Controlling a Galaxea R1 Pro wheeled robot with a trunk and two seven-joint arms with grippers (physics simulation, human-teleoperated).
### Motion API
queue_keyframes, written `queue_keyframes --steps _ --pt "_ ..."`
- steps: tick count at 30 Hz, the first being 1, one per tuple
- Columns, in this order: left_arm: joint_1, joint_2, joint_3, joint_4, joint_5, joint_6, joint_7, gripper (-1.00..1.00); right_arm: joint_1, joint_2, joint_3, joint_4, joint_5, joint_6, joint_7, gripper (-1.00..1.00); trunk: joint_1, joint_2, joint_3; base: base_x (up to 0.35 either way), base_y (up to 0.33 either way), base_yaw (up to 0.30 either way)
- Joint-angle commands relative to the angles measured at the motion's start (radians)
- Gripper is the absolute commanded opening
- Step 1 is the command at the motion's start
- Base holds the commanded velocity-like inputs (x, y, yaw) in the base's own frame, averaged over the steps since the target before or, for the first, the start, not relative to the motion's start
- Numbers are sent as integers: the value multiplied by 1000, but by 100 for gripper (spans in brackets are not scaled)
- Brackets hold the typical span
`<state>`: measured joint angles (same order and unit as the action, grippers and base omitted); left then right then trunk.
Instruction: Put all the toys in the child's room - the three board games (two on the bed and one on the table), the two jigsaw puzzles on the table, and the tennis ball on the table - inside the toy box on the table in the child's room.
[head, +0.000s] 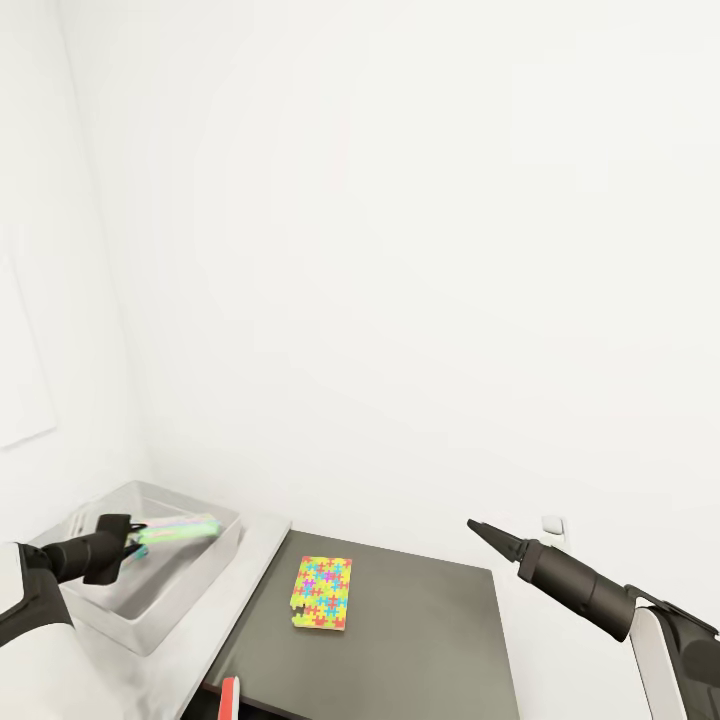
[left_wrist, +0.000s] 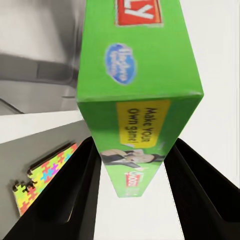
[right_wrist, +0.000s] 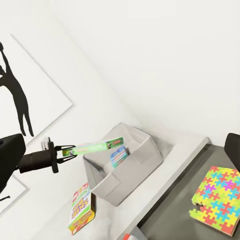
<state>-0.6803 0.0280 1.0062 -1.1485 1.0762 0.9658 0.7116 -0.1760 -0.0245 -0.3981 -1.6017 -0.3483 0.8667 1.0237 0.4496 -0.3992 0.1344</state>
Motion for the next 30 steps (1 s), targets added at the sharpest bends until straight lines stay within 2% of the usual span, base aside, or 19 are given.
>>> queue_keyframes --steps 1,7,11,13,14,22,30 --pt "-1 0 2 0 11 -9 9 -100 0 0 -1 0 -2 5 2 100 0 -1 -1 0 0 0" --pt "-1 0 4 0 11 -36 6 -100 0 0 -1 0 0 4 0 100 0 -1 -1 0 0 0" --pt "-7 -3 3 -22 23 -20 -9 -100 0 23 -3 23 7 -19 -17 100 0 -1 -1 0 0 0" --pt "-7 -5 3 -22 22 -20 -9 -100 0 24 -3 30 8 -31 -15 100 0 -1 -1 0 0 0" --pt "-7 -4 3 -22 23 -20 -9 100 0 26 -3 32 9 -36 -16 100 0 -1 -1 0 0 0" --pt "-7 1 1 -23 24 -21 -9 100 0 30 0 46 6 -81 -27 100 0 -1 -1 0 0 0" --pt "-7 1 0 -23 24 -21 -9 100 0 31 1 46 6 -86 -27 100 0 -1 -1 0 0 0"
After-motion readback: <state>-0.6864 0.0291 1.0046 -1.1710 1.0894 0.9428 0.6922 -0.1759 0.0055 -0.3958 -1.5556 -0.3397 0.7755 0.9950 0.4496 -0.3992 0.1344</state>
